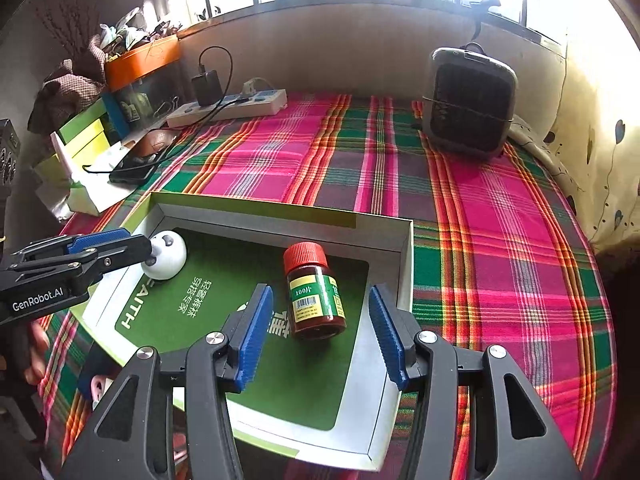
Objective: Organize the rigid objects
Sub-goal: 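Open both grippers to release the jar and panda ball in the tray, then grasp the white round lid with the right gripper while the left grasps the blue USB stick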
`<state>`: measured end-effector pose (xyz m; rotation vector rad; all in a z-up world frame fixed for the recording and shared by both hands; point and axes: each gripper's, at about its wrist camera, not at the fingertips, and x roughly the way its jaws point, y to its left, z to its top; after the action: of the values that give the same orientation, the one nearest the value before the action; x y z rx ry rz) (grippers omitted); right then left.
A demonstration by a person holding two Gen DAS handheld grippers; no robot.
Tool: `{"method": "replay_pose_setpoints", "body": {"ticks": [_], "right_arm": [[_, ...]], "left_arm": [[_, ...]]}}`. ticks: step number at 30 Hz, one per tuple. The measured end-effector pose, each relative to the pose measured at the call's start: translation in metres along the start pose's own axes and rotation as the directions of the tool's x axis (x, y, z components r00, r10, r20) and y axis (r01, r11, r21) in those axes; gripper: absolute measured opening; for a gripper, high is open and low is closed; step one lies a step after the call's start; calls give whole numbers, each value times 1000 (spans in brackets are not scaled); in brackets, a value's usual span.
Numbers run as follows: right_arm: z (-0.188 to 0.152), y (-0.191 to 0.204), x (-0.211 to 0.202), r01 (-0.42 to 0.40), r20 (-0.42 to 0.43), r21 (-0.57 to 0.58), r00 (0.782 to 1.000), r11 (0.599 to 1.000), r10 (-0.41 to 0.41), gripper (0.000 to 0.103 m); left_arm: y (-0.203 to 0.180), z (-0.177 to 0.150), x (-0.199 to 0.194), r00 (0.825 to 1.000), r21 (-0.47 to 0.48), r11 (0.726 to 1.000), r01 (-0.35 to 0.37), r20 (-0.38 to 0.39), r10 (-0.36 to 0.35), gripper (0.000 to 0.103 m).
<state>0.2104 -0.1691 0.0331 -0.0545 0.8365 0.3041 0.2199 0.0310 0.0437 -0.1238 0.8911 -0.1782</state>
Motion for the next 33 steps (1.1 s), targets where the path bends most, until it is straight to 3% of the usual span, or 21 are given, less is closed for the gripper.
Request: {"method": "replay_pose_setpoints", "body": {"ticks": [16, 33], "right_arm": [[-11, -23, -51, -20, 113, 115, 994, 993, 7, 52], [-85, -17, -91, -41, 70, 94, 997, 995, 34, 52]], "left_arm": [[10, -24, -40, 999, -27, 1000, -7, 39, 8, 42], [21, -74, -72, 999, -60, 998, 5, 41, -3, 42]]}}
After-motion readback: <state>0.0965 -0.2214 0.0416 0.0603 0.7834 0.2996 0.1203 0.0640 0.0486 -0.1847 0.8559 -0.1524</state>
